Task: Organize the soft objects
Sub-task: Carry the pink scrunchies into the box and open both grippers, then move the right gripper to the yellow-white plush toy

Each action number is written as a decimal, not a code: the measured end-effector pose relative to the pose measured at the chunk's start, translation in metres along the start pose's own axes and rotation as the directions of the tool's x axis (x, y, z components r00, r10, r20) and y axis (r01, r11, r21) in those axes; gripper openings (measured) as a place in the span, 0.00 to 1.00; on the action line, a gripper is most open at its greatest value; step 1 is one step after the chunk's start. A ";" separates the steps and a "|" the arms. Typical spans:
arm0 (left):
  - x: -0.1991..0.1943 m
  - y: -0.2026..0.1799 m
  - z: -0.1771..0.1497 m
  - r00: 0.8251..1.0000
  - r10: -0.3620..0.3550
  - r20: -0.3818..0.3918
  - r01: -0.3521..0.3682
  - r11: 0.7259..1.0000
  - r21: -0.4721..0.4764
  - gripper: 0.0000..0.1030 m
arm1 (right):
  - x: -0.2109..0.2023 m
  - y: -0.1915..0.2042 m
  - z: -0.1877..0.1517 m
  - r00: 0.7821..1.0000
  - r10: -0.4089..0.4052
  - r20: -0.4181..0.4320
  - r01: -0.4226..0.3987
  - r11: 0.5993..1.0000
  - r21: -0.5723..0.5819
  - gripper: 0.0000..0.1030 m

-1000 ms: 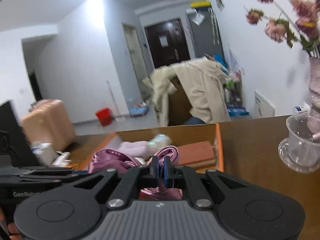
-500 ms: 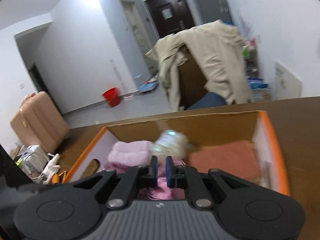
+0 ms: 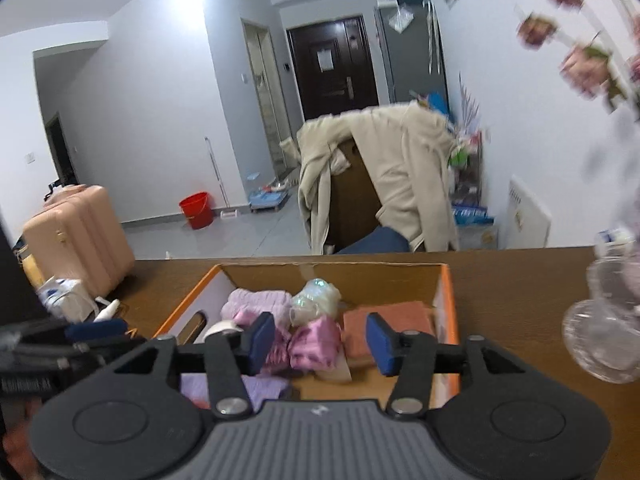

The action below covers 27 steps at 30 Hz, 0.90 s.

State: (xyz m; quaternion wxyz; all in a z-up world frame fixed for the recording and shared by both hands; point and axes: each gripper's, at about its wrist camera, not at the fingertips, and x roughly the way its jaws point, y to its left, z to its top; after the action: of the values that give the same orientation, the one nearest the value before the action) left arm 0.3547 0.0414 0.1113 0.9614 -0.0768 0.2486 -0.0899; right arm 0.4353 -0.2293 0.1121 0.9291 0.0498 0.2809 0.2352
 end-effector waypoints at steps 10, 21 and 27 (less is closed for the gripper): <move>-0.138 -0.056 -0.123 0.995 0.022 0.102 -0.029 0.998 0.064 0.97 | -0.151 0.047 -0.140 0.988 -0.078 0.135 0.088 0.994 -0.069 0.74; -0.162 -0.095 -0.169 0.998 -0.038 0.054 0.029 0.988 0.149 1.00 | -0.208 0.040 -0.204 0.985 -0.141 0.097 0.143 0.989 -0.021 0.75; -0.118 -0.123 -0.161 0.996 -0.091 0.001 0.090 0.986 0.143 1.00 | -0.186 0.012 -0.202 0.986 -0.143 0.087 0.146 0.989 -0.034 0.74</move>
State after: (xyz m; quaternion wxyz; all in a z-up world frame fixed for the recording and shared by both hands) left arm 0.1580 -0.0694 0.0507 0.9602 -0.0194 0.2344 -0.1506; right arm 0.1845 -0.3126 0.0386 0.9556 0.0204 0.2394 0.1706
